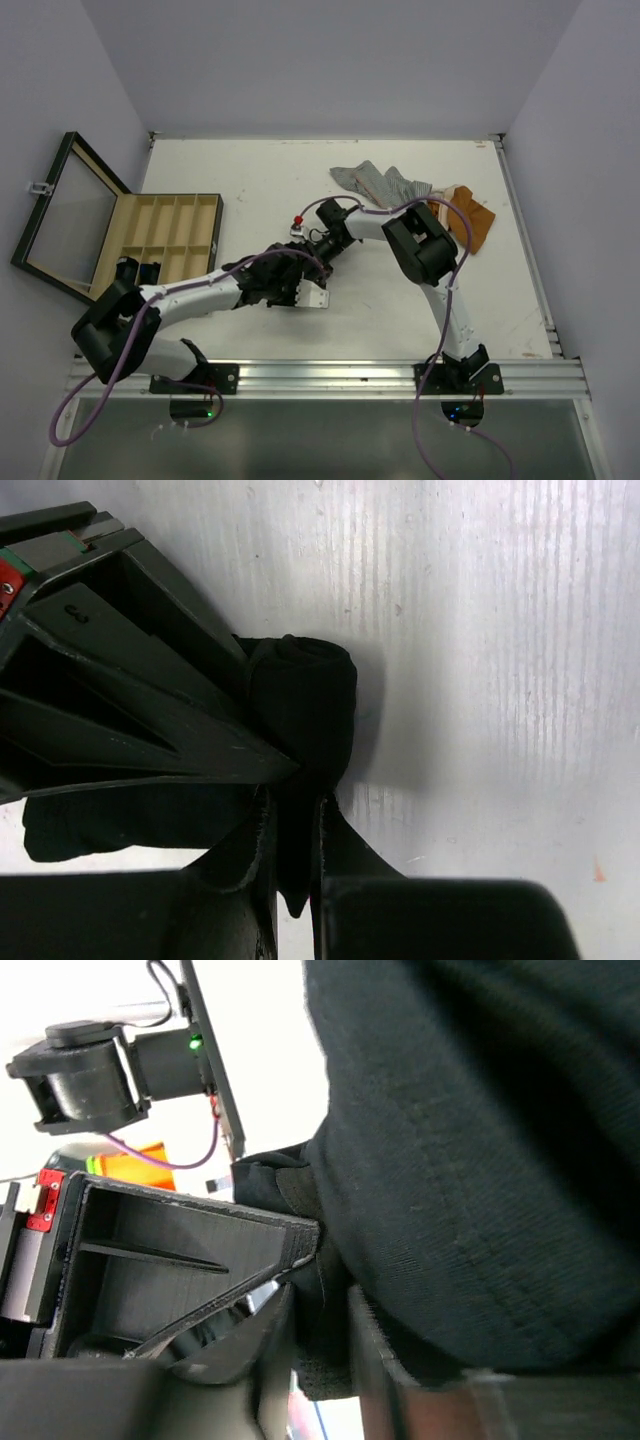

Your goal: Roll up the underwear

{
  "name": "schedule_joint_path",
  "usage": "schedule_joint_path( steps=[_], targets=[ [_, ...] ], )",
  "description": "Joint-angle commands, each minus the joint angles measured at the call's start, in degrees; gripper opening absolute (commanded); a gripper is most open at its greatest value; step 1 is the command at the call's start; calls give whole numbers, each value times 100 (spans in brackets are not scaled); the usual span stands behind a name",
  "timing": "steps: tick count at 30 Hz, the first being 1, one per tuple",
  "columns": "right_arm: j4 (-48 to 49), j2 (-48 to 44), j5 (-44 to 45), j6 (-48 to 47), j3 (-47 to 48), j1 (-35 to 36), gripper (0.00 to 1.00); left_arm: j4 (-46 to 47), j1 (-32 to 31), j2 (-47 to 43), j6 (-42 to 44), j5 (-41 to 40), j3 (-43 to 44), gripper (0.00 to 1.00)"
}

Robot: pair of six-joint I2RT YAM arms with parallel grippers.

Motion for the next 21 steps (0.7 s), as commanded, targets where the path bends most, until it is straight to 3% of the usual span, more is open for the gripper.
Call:
schedule_joint_path(
  steps=[1, 7, 9, 13, 18, 21],
  targets=[
    [87, -279, 1833, -92, -487, -29, 35, -729, 56, 490, -541, 436, -79, 0],
    [421, -1054, 2238, 49, -980, -231, 47, -1519, 731, 1279, -455, 1403, 351, 0],
    [526, -1414, 2422, 102, -1077, -302, 56, -1705, 1030, 1570, -385, 1640, 685, 0],
    [851, -2240, 2773, 76, -1393, -565, 61, -2241, 1356, 2290, -104, 2045, 1177, 0],
    [975, -3153, 3099, -626, -1665, -890, 77, -2646, 1497, 3030, -24, 2142, 1905, 0],
    [1185, -3829, 3003, -1250, -1973, -953, 77, -3015, 1594, 3487, 11, 2352, 2302, 0]
  ],
)
